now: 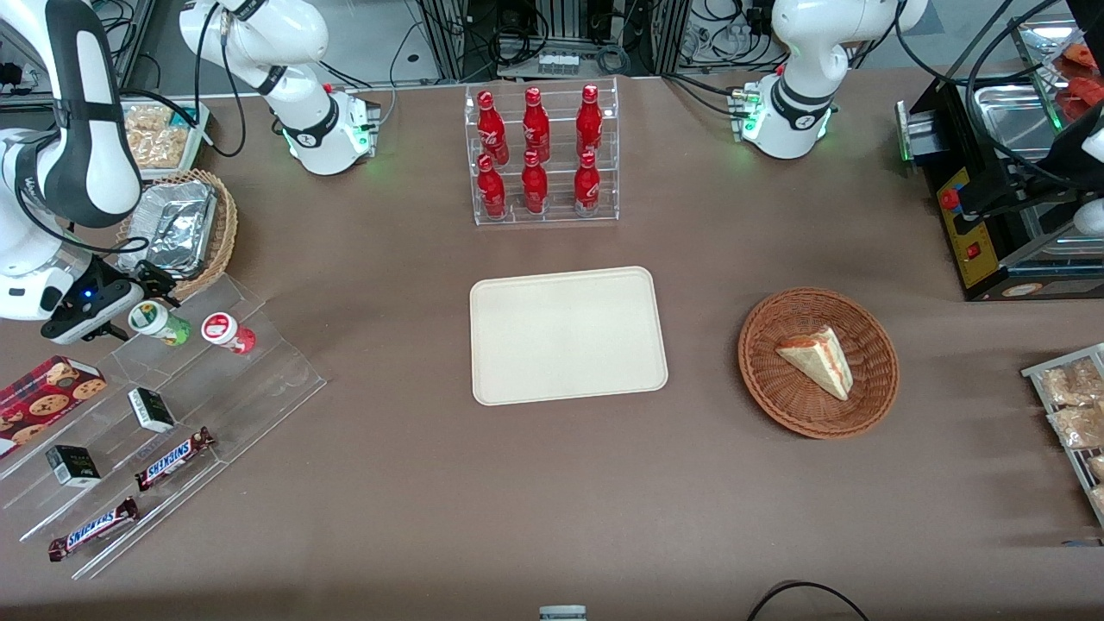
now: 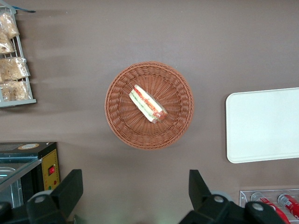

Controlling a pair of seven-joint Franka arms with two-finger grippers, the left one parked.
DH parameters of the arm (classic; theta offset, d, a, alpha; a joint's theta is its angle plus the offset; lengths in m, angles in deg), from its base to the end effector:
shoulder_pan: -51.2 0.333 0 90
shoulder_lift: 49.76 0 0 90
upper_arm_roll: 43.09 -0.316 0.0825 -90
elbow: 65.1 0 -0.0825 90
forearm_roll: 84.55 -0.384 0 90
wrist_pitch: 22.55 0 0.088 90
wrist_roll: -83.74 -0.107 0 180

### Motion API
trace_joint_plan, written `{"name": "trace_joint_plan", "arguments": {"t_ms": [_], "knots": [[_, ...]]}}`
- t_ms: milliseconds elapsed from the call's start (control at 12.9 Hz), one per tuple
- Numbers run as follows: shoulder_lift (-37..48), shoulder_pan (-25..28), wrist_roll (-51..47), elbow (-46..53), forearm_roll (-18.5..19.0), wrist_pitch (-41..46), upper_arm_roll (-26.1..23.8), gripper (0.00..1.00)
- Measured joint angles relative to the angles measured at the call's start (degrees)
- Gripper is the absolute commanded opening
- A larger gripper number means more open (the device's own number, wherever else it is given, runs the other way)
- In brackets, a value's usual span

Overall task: Place green gum on tray
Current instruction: 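Close the right gripper on the green gum tub and lift it, then carry the held gum tub over the cream tray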

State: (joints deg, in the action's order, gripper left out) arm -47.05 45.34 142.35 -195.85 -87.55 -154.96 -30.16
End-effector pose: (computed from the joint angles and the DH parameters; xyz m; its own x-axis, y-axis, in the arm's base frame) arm 0.4894 -0.1658 0.3803 0.7858 0.6130 0.0827 0.6123 -0.7898 0.0361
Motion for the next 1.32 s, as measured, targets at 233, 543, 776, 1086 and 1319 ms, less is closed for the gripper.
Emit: {"name": "trace_joint_plan", "arguments": {"t_ms": [233, 543, 776, 1086, 1319], "knots": [[-0.27, 0.0, 0.04, 0.0, 0.0, 0.0, 0.03, 0.03], [-0.39, 0.12, 0.04, 0.43, 0.0, 0.3, 0.01, 0.0], [-0.27, 0.92, -0.04, 6.1, 0.0, 7.65, -0.48, 0.0], [0.23, 4.82, -7.03, 18.05, 0.18, 22.51, -2.03, 0.0], [0.21, 9.41, -20.67, 24.09, 0.26, 30.23, -5.9, 0.0]]}}
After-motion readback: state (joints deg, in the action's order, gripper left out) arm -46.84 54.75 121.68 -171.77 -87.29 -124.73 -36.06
